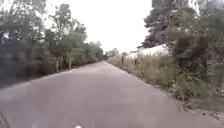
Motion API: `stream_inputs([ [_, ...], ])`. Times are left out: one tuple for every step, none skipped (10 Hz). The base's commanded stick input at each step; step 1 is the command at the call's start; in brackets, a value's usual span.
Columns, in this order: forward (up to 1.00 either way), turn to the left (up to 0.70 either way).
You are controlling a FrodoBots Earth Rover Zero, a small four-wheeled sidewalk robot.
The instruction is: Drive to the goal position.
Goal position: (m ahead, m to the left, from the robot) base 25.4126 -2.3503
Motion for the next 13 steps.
stream_inputs([
  [1.0, -0.05],
  [1.0, -0.05],
  [1.0, -0.05],
  [1.0, -0.05],
  [1.0, -0.06],
  [1.0, -0.08],
  [1.0, -0.11],
  [1.0, -0.13],
  [1.0, -0.14],
  [1.0, -0.14],
  [1.0, -0.14],
  [1.0, -0.14],
  [1.0, -0.14],
])
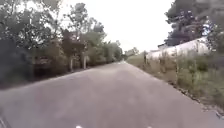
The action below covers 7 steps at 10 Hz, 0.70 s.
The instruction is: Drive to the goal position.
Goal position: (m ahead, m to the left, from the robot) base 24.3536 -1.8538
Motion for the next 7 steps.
stream_inputs([
  [1.0, -0.14],
  [1.0, -0.14],
  [1.0, -0.14],
  [1.0, -0.14],
  [1.0, -0.14],
  [1.0, -0.14],
  [1.0, -0.1],
])
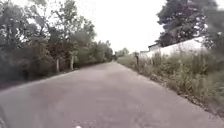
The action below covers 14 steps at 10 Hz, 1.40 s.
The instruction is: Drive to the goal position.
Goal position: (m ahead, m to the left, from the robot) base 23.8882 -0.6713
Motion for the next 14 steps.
stream_inputs([
  [1.0, -0.03],
  [1.0, -0.03],
  [1.0, -0.03],
  [1.0, -0.04],
  [1.0, -0.05],
  [1.0, -0.05],
  [1.0, -0.05],
  [1.0, -0.05],
  [1.0, -0.06],
  [1.0, -0.06],
  [1.0, -0.06],
  [1.0, -0.06],
  [1.0, -0.07],
  [1.0, -0.09],
])
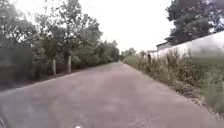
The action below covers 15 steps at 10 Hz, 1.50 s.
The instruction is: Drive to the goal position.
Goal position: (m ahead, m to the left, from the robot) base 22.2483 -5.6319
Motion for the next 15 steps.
stream_inputs([
  [1.0, -0.12],
  [1.0, -0.12],
  [1.0, -0.12],
  [1.0, -0.12],
  [1.0, -0.12],
  [1.0, -0.12],
  [1.0, -0.13],
  [1.0, -0.13],
  [1.0, -0.13],
  [1.0, -0.13],
  [1.0, -0.13],
  [1.0, -0.13],
  [1.0, -0.13],
  [1.0, -0.13],
  [1.0, -0.13],
])
